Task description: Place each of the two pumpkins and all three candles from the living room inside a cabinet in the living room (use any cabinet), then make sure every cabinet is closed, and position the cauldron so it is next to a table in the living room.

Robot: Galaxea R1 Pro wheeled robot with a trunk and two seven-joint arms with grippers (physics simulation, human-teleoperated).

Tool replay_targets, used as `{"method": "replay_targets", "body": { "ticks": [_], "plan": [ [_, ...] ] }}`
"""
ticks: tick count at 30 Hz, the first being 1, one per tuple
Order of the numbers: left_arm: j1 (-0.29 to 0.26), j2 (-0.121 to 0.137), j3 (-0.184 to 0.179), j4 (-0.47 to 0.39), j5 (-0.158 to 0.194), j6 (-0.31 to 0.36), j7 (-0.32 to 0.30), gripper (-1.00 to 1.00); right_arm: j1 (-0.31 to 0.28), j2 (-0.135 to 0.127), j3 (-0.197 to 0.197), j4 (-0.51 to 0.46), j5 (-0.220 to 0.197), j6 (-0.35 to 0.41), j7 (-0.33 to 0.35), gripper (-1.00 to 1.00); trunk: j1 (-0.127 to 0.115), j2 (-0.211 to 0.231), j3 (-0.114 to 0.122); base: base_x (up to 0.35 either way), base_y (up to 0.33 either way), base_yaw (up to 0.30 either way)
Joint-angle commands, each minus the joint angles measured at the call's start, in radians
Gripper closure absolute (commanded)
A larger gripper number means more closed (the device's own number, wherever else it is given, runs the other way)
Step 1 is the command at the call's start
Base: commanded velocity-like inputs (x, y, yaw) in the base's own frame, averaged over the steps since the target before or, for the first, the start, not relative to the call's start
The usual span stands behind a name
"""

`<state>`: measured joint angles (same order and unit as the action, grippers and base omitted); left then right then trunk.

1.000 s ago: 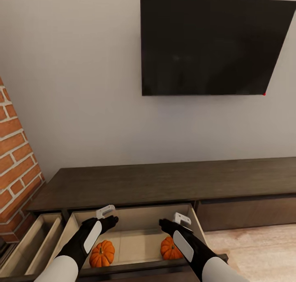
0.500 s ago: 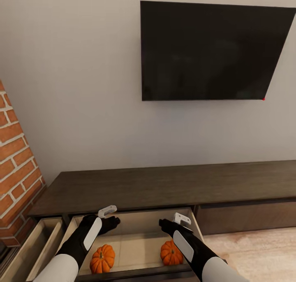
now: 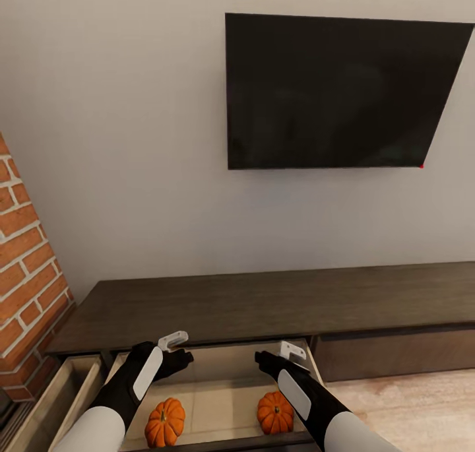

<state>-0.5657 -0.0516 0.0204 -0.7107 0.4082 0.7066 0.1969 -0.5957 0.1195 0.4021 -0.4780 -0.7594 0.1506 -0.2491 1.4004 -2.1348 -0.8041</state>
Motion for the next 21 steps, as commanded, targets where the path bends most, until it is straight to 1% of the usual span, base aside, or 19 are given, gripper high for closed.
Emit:
{"method": "replay_targets", "body": {
  "ticks": [1, 7, 13, 17, 21],
  "plan": [
    [0.0, -0.001, 0.002, -0.002, 0.011, 0.005, 0.008, -1.0, -0.001, -0.001, 0.007, -0.002, -0.006, 0.003, -0.006, -1.0, -0.004, 0.007, 0.002, 0.0, 0.0, 0.0],
    [0.0, 0.0, 0.002, -0.001, 0.011, 0.007, 0.01, -1.0, 0.0, -0.001, 0.007, -0.002, -0.007, 0.016, -0.004, -1.0, -0.027, 0.049, 0.021, 0.0, 0.0, 0.0],
    [0.0, 0.001, 0.003, -0.002, 0.011, 0.007, 0.01, -1.0, 0.0, -0.001, 0.004, -0.017, -0.007, 0.12, -0.005, -1.0, -0.05, 0.091, 0.04, 0.0, 0.0, 0.0],
    [0.0, 0.002, 0.003, -0.003, 0.011, 0.007, 0.01, -1.0, -0.001, -0.001, 0.002, -0.027, -0.008, 0.149, -0.006, -1.0, -0.065, 0.119, 0.052, 0.0, 0.0, 0.0],
    [0.0, 0.001, 0.003, -0.012, 0.011, 0.008, 0.011, -1.0, -0.001, -0.001, 0.0, -0.029, -0.008, 0.158, -0.006, -1.0, -0.081, 0.147, 0.065, 0.0, 0.0, 0.0]
  ]
}}
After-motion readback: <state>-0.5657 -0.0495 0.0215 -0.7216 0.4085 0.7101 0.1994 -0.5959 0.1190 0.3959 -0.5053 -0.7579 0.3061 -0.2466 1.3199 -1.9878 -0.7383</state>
